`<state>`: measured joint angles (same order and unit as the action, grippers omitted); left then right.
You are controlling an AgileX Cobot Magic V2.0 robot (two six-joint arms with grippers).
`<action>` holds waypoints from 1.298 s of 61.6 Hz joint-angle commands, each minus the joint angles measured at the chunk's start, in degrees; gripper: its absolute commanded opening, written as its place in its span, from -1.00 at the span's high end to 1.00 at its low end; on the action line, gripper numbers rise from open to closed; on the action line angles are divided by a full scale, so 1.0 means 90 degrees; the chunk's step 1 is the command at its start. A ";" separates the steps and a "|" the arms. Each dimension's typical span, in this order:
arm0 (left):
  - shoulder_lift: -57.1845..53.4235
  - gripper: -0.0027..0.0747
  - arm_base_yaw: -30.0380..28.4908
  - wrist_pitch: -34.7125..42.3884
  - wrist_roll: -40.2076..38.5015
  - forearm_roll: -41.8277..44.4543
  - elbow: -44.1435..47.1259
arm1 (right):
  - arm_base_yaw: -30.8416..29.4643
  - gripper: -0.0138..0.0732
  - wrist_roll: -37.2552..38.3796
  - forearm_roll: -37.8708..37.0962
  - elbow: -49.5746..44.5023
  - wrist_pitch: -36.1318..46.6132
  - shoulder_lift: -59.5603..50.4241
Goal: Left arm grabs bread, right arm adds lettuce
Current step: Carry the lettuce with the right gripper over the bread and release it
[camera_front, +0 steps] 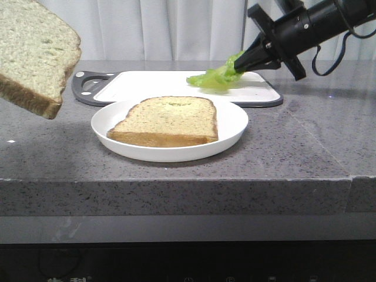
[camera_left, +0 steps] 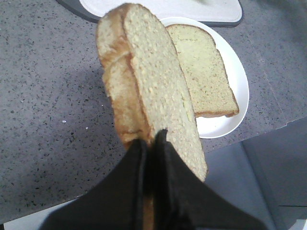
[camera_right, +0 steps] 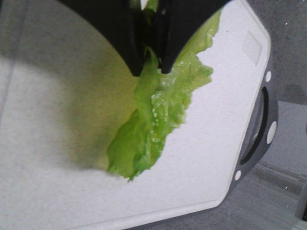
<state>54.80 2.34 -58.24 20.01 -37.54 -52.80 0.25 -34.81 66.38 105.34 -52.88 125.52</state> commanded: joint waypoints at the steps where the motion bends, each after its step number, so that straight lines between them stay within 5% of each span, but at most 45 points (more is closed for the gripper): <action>1: -0.0068 0.98 -0.0031 0.0246 0.0008 -0.0340 -0.0161 | -0.0075 0.83 -0.0078 0.0395 0.0187 -0.0410 -0.0823; 22: -0.0068 0.98 -0.0031 0.0246 0.0008 -0.0340 -0.0161 | -0.0064 0.83 -0.0433 0.0387 -0.0330 -0.2399 -0.2216; 47: -0.0068 0.98 -0.0031 0.0246 0.0008 -0.0340 -0.0161 | 0.0615 0.83 -0.2229 0.1919 -0.3510 -0.2322 -0.3160; 80: -0.0068 0.98 -0.0031 0.0246 0.0008 -0.0340 -0.0161 | 0.1077 0.77 -0.2601 0.1746 -0.3884 -0.1140 -0.2847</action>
<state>54.80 2.34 -58.24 20.01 -37.64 -52.80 10.00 -57.32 80.15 69.21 -63.98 102.42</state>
